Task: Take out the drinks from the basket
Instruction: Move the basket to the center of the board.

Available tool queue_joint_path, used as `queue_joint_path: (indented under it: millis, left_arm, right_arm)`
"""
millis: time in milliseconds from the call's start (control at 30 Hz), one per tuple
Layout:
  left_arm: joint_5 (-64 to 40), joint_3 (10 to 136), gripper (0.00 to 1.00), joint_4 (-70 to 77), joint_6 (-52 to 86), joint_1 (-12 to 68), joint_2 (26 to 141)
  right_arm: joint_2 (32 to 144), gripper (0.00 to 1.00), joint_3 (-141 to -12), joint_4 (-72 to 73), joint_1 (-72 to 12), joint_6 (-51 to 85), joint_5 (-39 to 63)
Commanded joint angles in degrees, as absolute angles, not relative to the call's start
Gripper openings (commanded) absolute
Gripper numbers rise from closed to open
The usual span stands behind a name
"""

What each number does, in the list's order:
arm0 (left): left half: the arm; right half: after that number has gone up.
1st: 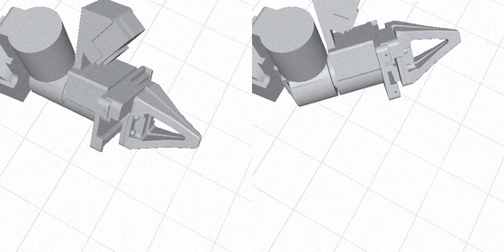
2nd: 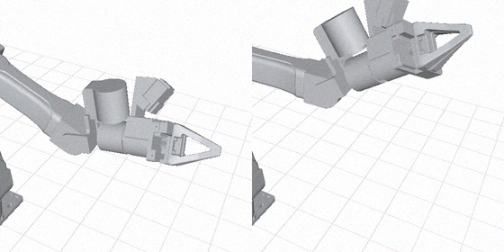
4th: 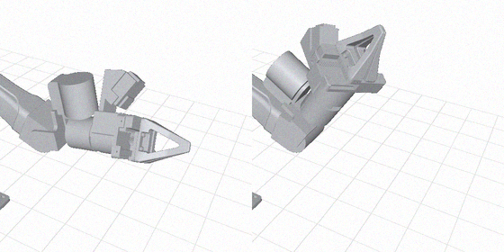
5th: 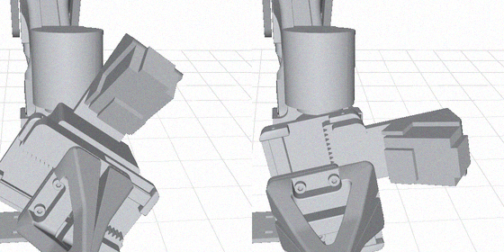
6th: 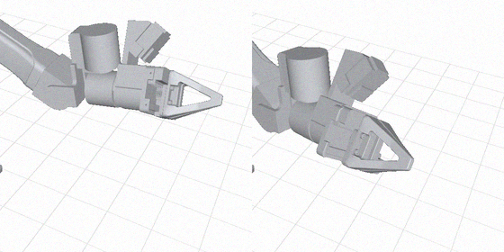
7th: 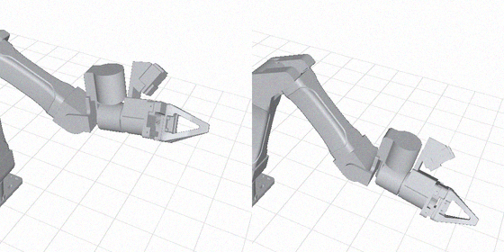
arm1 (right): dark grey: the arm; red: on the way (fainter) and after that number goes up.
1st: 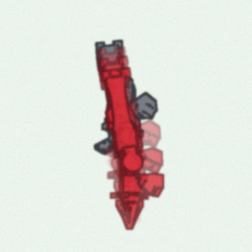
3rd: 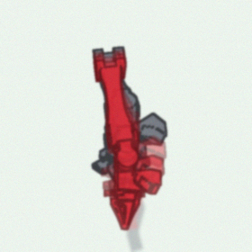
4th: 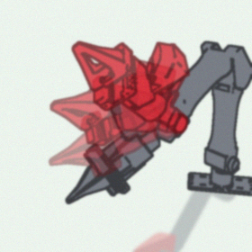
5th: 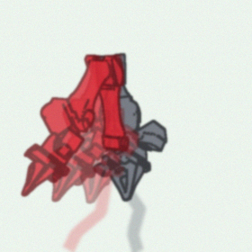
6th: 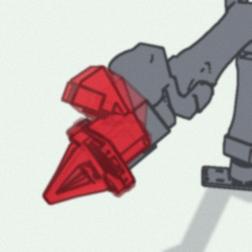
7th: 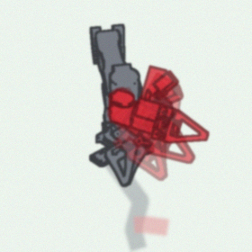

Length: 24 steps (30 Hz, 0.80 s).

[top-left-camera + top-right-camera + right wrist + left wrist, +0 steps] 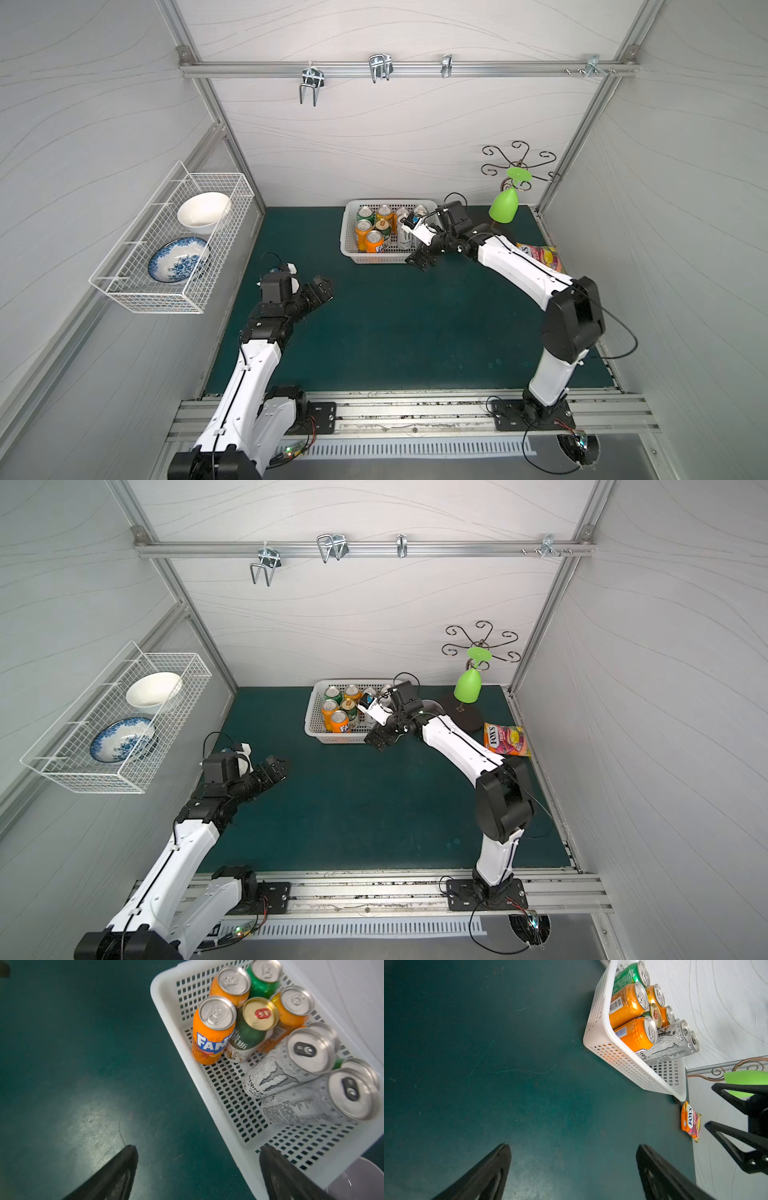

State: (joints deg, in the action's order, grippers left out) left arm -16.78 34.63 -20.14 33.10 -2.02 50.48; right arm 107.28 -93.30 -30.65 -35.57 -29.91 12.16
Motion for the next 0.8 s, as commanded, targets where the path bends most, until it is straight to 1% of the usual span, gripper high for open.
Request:
queue_joint_path:
  millis: [0, 133, 333, 667, 767]
  left_arm:
    - [-18.67, 36.59, 0.98, -18.99, 33.13, -1.96, 51.32]
    - [-18.45, 36.21, 0.98, -19.19, 32.96, -1.98, 51.68]
    - [-18.55, 35.35, 0.98, -18.55, 33.13, -1.97, 51.50]
    - [-19.07, 35.25, 0.98, -18.63, 33.22, -1.93, 51.89]
    - [-18.90, 35.07, 0.98, -18.46, 33.31, -1.89, 52.02]
  right_arm:
    - [111.94, 0.92, -99.15, -38.01, -37.96, -37.66, 7.88]
    - [117.53, 0.86, -104.36, -39.75, -39.25, -40.83, 5.63]
    - [122.58, 0.81, -107.76, -38.36, -39.92, -45.97, 2.90]
    - [127.43, 0.68, -111.01, -37.14, -39.88, -51.44, 0.64]
    - [129.03, 0.62, -112.30, -37.40, -39.48, -52.11, 1.07]
